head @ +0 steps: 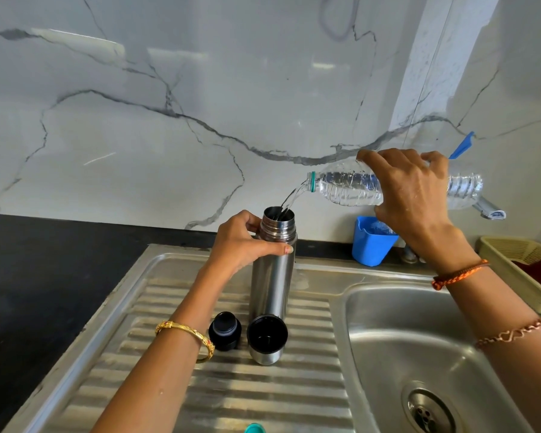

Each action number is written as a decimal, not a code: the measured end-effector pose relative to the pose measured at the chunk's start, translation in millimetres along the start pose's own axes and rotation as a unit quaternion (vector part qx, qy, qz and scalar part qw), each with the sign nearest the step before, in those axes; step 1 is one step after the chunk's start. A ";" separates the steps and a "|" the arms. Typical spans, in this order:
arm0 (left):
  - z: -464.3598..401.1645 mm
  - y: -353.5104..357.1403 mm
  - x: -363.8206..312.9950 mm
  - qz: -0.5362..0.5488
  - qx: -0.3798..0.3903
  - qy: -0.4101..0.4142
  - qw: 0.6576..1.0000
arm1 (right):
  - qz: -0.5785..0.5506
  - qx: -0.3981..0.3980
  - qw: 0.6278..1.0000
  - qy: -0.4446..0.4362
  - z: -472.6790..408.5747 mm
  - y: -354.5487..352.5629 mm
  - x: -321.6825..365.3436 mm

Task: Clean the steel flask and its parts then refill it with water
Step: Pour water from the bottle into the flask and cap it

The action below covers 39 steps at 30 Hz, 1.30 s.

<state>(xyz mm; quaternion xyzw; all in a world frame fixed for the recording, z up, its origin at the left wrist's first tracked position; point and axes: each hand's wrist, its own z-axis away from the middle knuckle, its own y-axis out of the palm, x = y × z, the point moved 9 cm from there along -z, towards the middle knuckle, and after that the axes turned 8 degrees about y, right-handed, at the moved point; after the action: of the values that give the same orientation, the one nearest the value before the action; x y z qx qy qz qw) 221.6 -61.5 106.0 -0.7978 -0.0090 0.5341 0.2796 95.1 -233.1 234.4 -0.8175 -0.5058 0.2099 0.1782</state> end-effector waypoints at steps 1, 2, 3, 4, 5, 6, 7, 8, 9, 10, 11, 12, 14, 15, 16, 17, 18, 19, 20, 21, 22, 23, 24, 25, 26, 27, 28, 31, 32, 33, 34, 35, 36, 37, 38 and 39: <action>-0.1 0.2 0.2 0.000 0.001 0.000 1.000 | 0.001 -0.002 1.000 -0.001 -0.3 -0.1 0.4; -0.1 0.5 0.2 0.001 0.001 0.000 1.000 | 0.002 -0.002 1.000 -0.002 -0.5 0.0 0.6; -0.1 0.6 0.2 0.002 0.001 0.001 1.000 | 0.003 -0.001 1.000 -0.003 -0.5 0.4 1.1; -0.2 0.6 0.7 0.004 0.000 0.001 1.000 | 0.004 0.000 1.000 -0.005 -0.5 0.7 1.5; -0.3 0.6 0.8 0.005 -0.001 0.001 1.000 | 0.006 -0.001 1.000 -0.006 -0.7 0.5 1.5; -0.1 0.5 0.9 0.006 -0.001 0.001 1.000 | 0.006 -0.003 1.000 -0.007 -1.0 0.1 1.4; 0.0 0.4 0.9 0.006 -0.001 0.001 1.000 | 0.007 -0.004 1.000 -0.008 -1.5 -0.5 0.9; 0.2 0.3 0.7 0.007 -0.001 0.002 1.000 | 0.007 -0.005 1.000 -0.008 -1.9 -0.7 0.5; 0.3 0.5 0.4 0.008 0.000 0.003 1.000 | 0.006 -0.003 1.000 -0.008 -2.1 -0.6 0.3; 0.3 0.6 0.1 0.008 0.001 0.004 1.000 | 0.004 -0.002 1.000 -0.008 -2.2 -0.4 0.2; 0.3 0.8 0.1 0.008 0.002 0.005 1.000 | 0.004 -0.001 1.000 -0.008 -2.1 -0.4 0.4; 0.2 1.0 0.4 0.009 0.002 0.005 1.000 | 0.004 -0.002 1.000 -0.008 -1.9 -0.5 0.6; -0.2 1.0 1.4 0.012 0.002 0.004 1.000 | 0.004 -0.004 1.000 -0.007 -1.4 -1.1 1.1; -0.4 0.9 2.0 0.014 0.000 0.003 1.000 | 0.004 -0.005 1.000 -0.008 -1.5 -1.3 1.2; -0.7 0.9 2.4 0.016 -0.001 0.002 1.000 | 0.005 -0.006 1.000 -0.010 -1.5 -1.4 1.5; -0.9 0.8 2.5 0.016 -0.002 0.001 1.000 | 0.009 -0.007 1.000 -0.012 -1.5 -1.3 1.8; -1.0 0.8 2.7 0.016 -0.003 0.001 1.000 | 0.013 -0.007 1.000 -0.014 -1.3 -1.2 2.0; -1.2 0.7 2.7 0.015 -0.004 0.000 1.000 | 0.017 -0.008 1.000 -0.015 -1.0 -0.7 2.2; -1.5 0.6 2.7 0.015 -0.004 0.000 1.000 | 0.018 -0.008 1.000 -0.015 -0.8 -0.6 2.1; -1.6 0.5 2.8 0.015 -0.005 -0.001 1.000 | 0.018 -0.009 1.000 -0.015 -0.6 -0.6 2.0; -1.7 0.5 2.9 0.014 -0.004 -0.001 1.000 | 0.019 -0.011 1.000 -0.015 -0.4 -0.9 2.1; -1.7 0.7 2.9 0.014 -0.002 -0.001 1.000 | 0.019 -0.013 1.000 -0.016 -0.3 -1.6 2.3; -1.5 0.9 2.8 0.014 -0.001 0.000 1.000 | 0.018 -0.016 1.000 -0.018 -0.3 -2.4 2.6; -1.4 1.1 2.7 0.014 0.000 0.001 1.000 | 0.018 -0.018 0.999 -0.019 -0.6 -3.4 2.6; -1.2 1.1 2.6 0.014 0.001 0.001 1.000 | 0.019 -0.020 0.999 -0.021 -0.8 -4.1 3.0; -1.1 1.3 2.6 0.015 0.001 0.001 1.000 | 0.021 -0.021 0.999 -0.023 -1.0 -4.6 3.3; -1.0 1.4 2.6 0.016 0.001 0.000 1.000 | 0.022 -0.023 0.999 -0.024 -1.0 -4.8 3.7; -1.2 1.9 2.5 0.017 0.003 -0.001 1.000 | 0.029 -0.024 0.999 -0.028 -0.8 -4.3 5.4; -1.3 1.9 2.5 0.018 0.003 0.000 1.000 | 0.031 -0.025 0.999 -0.030 -0.8 -4.0 6.1; -1.4 1.7 2.8 0.019 0.002 0.000 1.000 | 0.032 -0.025 0.999 -0.031 -0.9 -4.0 6.6; -1.3 1.5 2.9 0.019 0.002 0.000 1.000 | 0.033 -0.025 0.999 -0.033 -0.9 -3.9 7.0; -1.3 1.3 3.3 0.019 0.001 0.000 1.000 | 0.034 -0.025 0.999 -0.034 -0.9 -3.7 7.1; -1.3 1.1 3.7 0.019 0.000 0.000 1.000 | 0.035 -0.024 0.998 -0.035 -0.8 -3.4 7.3; -1.4 1.2 3.8 0.020 0.000 0.000 1.000 | 0.035 -0.022 0.998 -0.036 -0.7 -2.9 7.4; -1.3 1.1 3.8 0.020 0.000 0.000 1.000 | 0.036 -0.020 0.998 -0.036 -0.5 -2.5 7.5; -1.3 1.2 3.7 0.022 0.000 0.000 1.000 | 0.037 -0.019 0.998 -0.037 -0.3 -2.3 7.8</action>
<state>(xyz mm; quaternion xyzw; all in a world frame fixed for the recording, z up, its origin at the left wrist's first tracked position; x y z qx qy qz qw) 224.0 -61.9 102.6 -0.7978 0.0082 0.5401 0.2678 96.6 -225.1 234.6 -0.8306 -0.4855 0.2366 0.1358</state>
